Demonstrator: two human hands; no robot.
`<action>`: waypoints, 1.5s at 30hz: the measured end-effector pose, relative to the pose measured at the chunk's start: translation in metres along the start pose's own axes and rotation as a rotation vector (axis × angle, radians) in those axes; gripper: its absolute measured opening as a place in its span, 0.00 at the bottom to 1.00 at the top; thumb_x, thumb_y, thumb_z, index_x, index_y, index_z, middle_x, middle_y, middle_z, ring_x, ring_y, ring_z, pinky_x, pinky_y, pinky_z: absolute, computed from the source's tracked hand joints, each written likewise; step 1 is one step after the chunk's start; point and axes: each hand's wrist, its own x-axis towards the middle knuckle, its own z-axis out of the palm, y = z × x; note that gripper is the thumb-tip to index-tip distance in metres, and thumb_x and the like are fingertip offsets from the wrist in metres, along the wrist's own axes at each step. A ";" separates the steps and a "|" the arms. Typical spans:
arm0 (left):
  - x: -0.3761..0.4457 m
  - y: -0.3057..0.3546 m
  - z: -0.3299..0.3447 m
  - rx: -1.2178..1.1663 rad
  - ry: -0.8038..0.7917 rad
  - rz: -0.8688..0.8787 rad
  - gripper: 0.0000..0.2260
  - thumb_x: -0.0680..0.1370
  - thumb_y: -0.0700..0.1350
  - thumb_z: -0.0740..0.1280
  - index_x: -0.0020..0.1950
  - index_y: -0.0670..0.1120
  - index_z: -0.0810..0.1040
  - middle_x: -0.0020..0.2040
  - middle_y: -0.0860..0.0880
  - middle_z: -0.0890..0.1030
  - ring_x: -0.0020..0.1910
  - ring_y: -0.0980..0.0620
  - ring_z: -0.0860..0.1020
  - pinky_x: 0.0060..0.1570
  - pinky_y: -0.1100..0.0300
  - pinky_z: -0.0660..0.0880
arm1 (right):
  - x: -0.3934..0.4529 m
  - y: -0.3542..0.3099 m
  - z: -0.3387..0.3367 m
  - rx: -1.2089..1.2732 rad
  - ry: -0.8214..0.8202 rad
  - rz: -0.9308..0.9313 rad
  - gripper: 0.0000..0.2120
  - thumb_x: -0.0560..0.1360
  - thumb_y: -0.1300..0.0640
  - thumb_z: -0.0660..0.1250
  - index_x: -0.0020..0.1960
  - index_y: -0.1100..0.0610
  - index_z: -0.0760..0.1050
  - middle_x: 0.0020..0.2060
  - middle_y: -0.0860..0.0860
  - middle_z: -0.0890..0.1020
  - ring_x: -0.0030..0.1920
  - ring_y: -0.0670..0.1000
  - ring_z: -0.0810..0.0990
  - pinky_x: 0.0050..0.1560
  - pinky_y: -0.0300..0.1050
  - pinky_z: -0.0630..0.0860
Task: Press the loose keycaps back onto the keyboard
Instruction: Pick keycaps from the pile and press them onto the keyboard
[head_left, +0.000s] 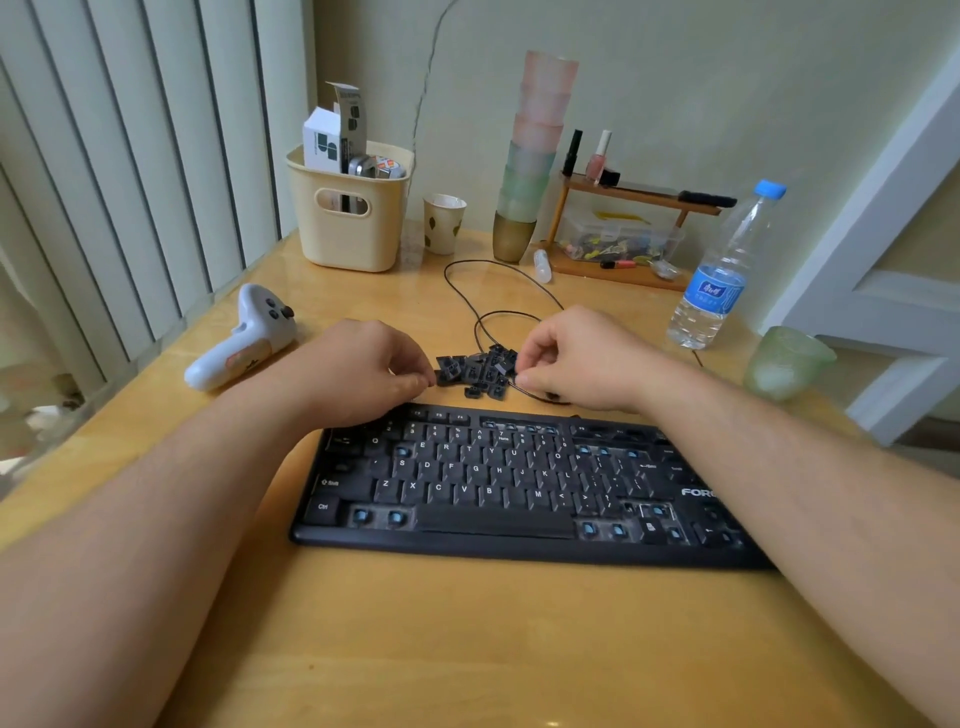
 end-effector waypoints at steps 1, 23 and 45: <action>0.001 -0.001 0.001 -0.001 0.013 -0.012 0.07 0.82 0.51 0.68 0.55 0.58 0.86 0.47 0.59 0.84 0.49 0.60 0.78 0.49 0.61 0.73 | 0.004 -0.005 0.007 0.001 0.009 -0.019 0.03 0.75 0.53 0.77 0.44 0.48 0.84 0.38 0.42 0.83 0.41 0.44 0.80 0.40 0.39 0.72; -0.002 0.009 0.002 -0.036 0.134 -0.005 0.08 0.80 0.50 0.69 0.57 0.58 0.84 0.49 0.58 0.83 0.51 0.56 0.80 0.53 0.59 0.76 | 0.029 -0.043 0.036 -0.117 0.122 -0.106 0.08 0.77 0.45 0.73 0.55 0.45 0.85 0.46 0.43 0.80 0.51 0.49 0.78 0.52 0.48 0.76; -0.012 0.035 0.010 -0.634 0.216 0.165 0.07 0.81 0.43 0.71 0.58 0.49 0.86 0.46 0.52 0.88 0.47 0.47 0.85 0.51 0.56 0.82 | -0.040 -0.026 0.032 0.623 0.362 -0.230 0.17 0.80 0.63 0.70 0.55 0.40 0.78 0.41 0.45 0.87 0.42 0.45 0.86 0.49 0.45 0.82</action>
